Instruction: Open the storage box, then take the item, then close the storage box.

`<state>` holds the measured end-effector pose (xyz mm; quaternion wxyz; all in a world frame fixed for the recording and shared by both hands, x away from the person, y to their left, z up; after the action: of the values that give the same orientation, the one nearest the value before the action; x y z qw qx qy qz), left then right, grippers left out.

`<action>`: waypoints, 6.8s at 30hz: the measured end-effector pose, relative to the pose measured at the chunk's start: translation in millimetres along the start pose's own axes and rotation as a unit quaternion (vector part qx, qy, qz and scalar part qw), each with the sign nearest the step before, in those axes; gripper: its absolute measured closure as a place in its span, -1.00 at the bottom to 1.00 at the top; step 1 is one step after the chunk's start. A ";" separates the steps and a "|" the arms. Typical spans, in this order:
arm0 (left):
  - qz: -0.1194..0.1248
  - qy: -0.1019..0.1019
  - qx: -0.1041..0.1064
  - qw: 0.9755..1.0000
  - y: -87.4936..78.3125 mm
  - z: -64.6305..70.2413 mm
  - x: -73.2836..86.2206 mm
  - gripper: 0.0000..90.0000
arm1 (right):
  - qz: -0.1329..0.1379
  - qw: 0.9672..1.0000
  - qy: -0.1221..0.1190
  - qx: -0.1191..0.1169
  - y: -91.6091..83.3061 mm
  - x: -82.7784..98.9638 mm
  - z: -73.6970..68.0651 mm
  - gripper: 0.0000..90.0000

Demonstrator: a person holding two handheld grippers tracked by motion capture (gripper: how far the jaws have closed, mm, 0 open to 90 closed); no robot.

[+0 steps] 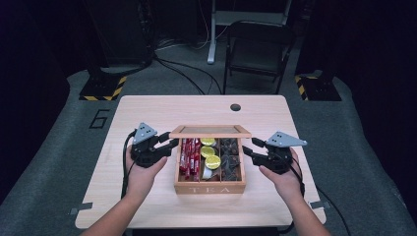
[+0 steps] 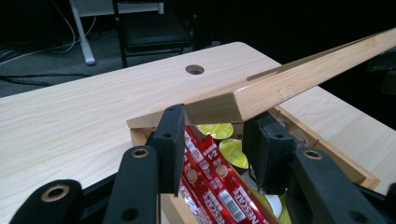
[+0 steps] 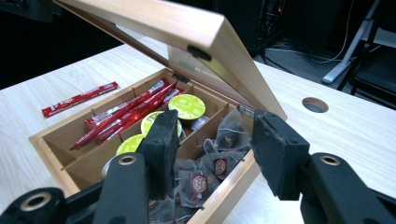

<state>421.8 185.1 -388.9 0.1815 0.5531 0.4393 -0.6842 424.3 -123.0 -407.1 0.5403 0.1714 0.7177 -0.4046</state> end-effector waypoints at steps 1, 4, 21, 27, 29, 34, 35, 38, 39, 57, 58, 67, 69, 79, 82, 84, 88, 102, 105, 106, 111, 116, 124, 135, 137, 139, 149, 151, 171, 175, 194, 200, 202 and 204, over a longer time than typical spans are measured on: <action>-0.001 0.002 0.001 1.000 -0.4 0.1 1.3 0.32 | -0.001 1.000 0.001 -0.001 -0.3 1.0 -1.0 0.11; 0.002 0.001 0.004 1.000 -1.7 2.7 8.2 0.32 | 0.000 1.000 0.001 -0.005 -1.4 2.9 -4.1 0.09; 0.002 0.004 0.017 1.000 -5.9 13.7 42.5 0.31 | -0.015 1.000 -0.012 -0.006 -9.6 31.3 -14.6 0.09; -0.001 0.006 0.019 1.000 -6.2 16.5 50.2 0.31 | -0.014 1.000 -0.004 0.002 -7.7 38.3 -12.5 0.08; -0.002 0.006 0.020 1.000 -6.1 18.0 55.1 0.31 | -0.016 1.000 -0.005 0.001 -7.3 40.0 -12.9 0.08; -0.006 0.013 0.023 1.000 -5.8 19.2 61.9 0.30 | -0.019 1.000 -0.021 -0.002 -6.1 42.7 -15.6 0.08; -0.006 0.013 0.023 1.000 -5.8 19.2 61.9 0.30 | -0.019 1.000 -0.021 -0.002 -6.1 42.7 -15.6 0.08; -0.009 0.014 0.024 1.000 -5.7 20.4 65.6 0.30 | -0.025 0.999 -0.031 -0.002 -3.1 46.4 -18.3 0.08; -0.010 0.013 0.024 1.000 -5.6 21.2 67.1 0.31 | -0.026 0.999 -0.032 -0.003 -2.4 47.2 -18.7 0.08; -0.021 0.010 0.029 0.999 -1.6 26.4 89.2 0.31 | -0.049 0.998 -0.040 -0.013 1.0 59.6 -22.1 0.07; -0.023 0.012 0.027 0.999 -1.5 26.6 90.7 0.31 | -0.057 0.997 -0.046 -0.013 1.8 60.3 -22.8 0.06; -0.033 0.020 0.027 0.999 1.2 29.4 102.4 0.31 | -0.071 0.996 -0.058 -0.017 -3.9 69.2 -26.2 0.05; -0.040 0.025 0.028 0.999 1.8 29.7 106.1 0.31 | -0.074 0.996 -0.052 -0.017 -2.6 73.7 -27.3 0.05; -0.058 0.020 0.029 0.998 4.6 31.5 118.8 0.30 | -0.085 0.996 -0.024 -0.029 7.0 89.6 -27.5 0.04; -0.067 0.022 0.031 0.997 4.0 31.3 121.3 0.30 | -0.090 0.995 -0.026 -0.031 7.2 91.8 -27.8 0.04; -0.067 0.019 0.033 0.997 3.1 31.1 121.7 0.29 | -0.092 0.995 -0.024 -0.030 6.8 92.5 -28.2 0.04; -0.070 0.017 0.042 0.997 2.5 34.0 121.8 0.27 | -0.095 0.995 -0.021 -0.029 5.9 93.7 -28.4 0.04; -0.073 0.025 0.054 0.996 5.1 40.3 119.5 -0.26 | -0.133 0.989 -0.062 -0.024 9.7 102.6 -33.0 -0.19; -0.079 0.021 0.057 0.995 6.1 38.6 121.3 -0.29 | -0.112 0.992 -0.048 -0.042 6.4 94.6 -33.4 -0.21; -0.081 0.022 0.058 0.995 6.5 38.3 121.9 -0.29 | -0.106 0.993 -0.043 -0.040 5.7 93.0 -32.8 -0.21; -0.080 0.021 0.060 0.995 8.1 39.6 122.4 -0.29 | -0.105 0.993 -0.037 -0.039 4.4 93.3 -28.7 -0.21; -0.076 0.012 0.066 0.995 8.5 38.3 120.6 -0.28 | -0.100 0.994 -0.028 -0.038 6.0 92.8 -26.3 -0.21; -0.059 0.006 0.054 0.997 4.7 33.2 110.8 -0.25 | -0.083 0.996 -0.014 -0.041 6.3 88.4 -23.4 -0.22; -0.057 -0.016 0.035 0.998 -2.1 15.6 106.7 -0.22 | -0.055 0.998 0.004 -0.011 -2.8 79.9 -11.7 -0.22; -0.058 -0.018 0.032 0.998 -3.2 11.2 106.4 -0.21 | -0.053 0.999 0.009 -0.007 -3.2 80.1 -7.2 -0.22; -0.056 -0.024 0.028 0.998 -3.9 7.3 106.3 -0.21 | -0.053 0.999 0.011 -0.001 -3.8 80.6 -3.4 -0.22; -0.061 -0.035 0.003 0.998 -4.4 -16.0 111.2 -0.21 | -0.057 0.998 0.032 0.022 -3.3 85.9 15.2 -0.21; -0.063 -0.036 -0.001 0.997 -4.2 -20.9 112.9 -0.20 | -0.062 0.997 0.034 0.027 -3.1 88.2 20.1 -0.21; -0.071 -0.028 -0.022 0.997 8.2 -47.6 128.5 -0.19 | -0.091 0.993 0.067 0.044 7.8 105.4 46.9 -0.19; -0.079 -0.035 -0.022 0.996 8.5 -51.5 131.1 -0.19 | -0.094 0.992 0.072 0.042 8.7 106.9 48.3 -0.18; -0.102 -0.040 -0.023 0.994 16.2 -52.9 140.5 -0.19 | -0.102 0.989 0.102 0.029 13.6 111.3 50.7 -0.18; -0.103 -0.043 -0.027 0.993 15.8 -53.2 139.8 -0.19 | -0.104 0.989 0.103 0.031 13.6 112.1 50.4 -0.18; -0.098 -0.045 -0.038 0.993 13.1 -55.8 138.2 -0.20 | -0.099 0.989 0.099 0.034 13.1 110.8 50.4 -0.18; -0.089 -0.055 -0.052 0.993 7.4 -60.0 135.1 -0.21 | -0.088 0.992 0.090 0.027 10.6 106.8 47.4 -0.18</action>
<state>419.6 261.2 -515.9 0.1720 0.4634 0.5111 -0.7032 423.5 -173.2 -513.2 0.4305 0.1574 0.7649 -0.4526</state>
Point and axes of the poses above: each handheld gripper's, and its own axes: y roughly forward along the jaws, x roughly out of its underside, z roughly to its right, the point moved 6 cm from there along y, roughly forward along the jaws, and after that the axes turned 5 degrees about y, right-handed, at the moved point
